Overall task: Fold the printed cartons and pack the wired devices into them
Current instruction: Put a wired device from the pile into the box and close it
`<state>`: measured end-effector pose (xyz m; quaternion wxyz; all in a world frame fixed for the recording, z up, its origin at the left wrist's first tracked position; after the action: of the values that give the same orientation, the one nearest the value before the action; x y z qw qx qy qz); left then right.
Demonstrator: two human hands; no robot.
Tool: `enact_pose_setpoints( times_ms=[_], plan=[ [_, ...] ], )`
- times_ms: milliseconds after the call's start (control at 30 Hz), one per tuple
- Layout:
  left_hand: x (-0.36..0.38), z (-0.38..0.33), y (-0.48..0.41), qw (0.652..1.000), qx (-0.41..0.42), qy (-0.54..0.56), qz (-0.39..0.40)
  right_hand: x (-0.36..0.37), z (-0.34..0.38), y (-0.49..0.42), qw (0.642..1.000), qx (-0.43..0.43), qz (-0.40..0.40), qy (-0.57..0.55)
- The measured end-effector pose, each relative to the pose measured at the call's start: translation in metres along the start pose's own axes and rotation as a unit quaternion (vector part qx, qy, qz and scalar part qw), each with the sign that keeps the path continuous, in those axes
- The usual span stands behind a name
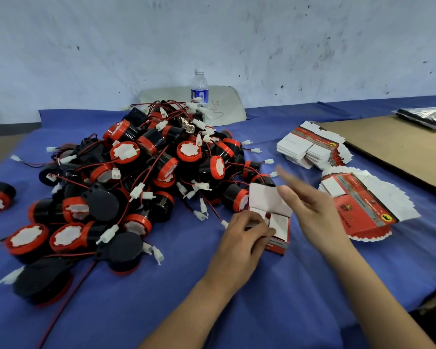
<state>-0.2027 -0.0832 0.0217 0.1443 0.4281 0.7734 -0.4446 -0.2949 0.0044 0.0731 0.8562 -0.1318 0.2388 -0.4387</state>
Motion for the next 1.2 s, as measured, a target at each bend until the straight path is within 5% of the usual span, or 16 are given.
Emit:
enact_pose_setpoints(
  times_ms=[333, 733, 967, 1200],
  plan=[
    [0.001, -0.001, -0.002, 1.000, 0.015, -0.002, -0.010, 0.011, -0.020, 0.006, 0.994, 0.042, -0.019, -0.098],
    [-0.001, -0.001, -0.001, 1.000, 0.008, 0.008, -0.017, 0.009, -0.037, 0.019, 0.999, 0.043, 0.008, -0.012],
    [-0.029, 0.028, 0.006, 0.968, -0.129, 0.139, -0.167, 0.018, -0.042, 0.040, 0.999, -0.003, 0.022, 0.040],
    [-0.020, 0.033, 0.006, 0.970, -0.146, 0.155, -0.116, 0.018, -0.041, 0.042, 0.999, -0.008, 0.038, 0.033]
  ],
)
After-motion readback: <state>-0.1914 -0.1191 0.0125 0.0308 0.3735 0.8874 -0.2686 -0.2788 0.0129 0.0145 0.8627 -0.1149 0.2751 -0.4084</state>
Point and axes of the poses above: each hand's wrist, its own y-axis away from the middle knuckle, its own x-axis out of the palm, z = x × y, the point moved 8 cm from there along -y, towards the middle knuckle
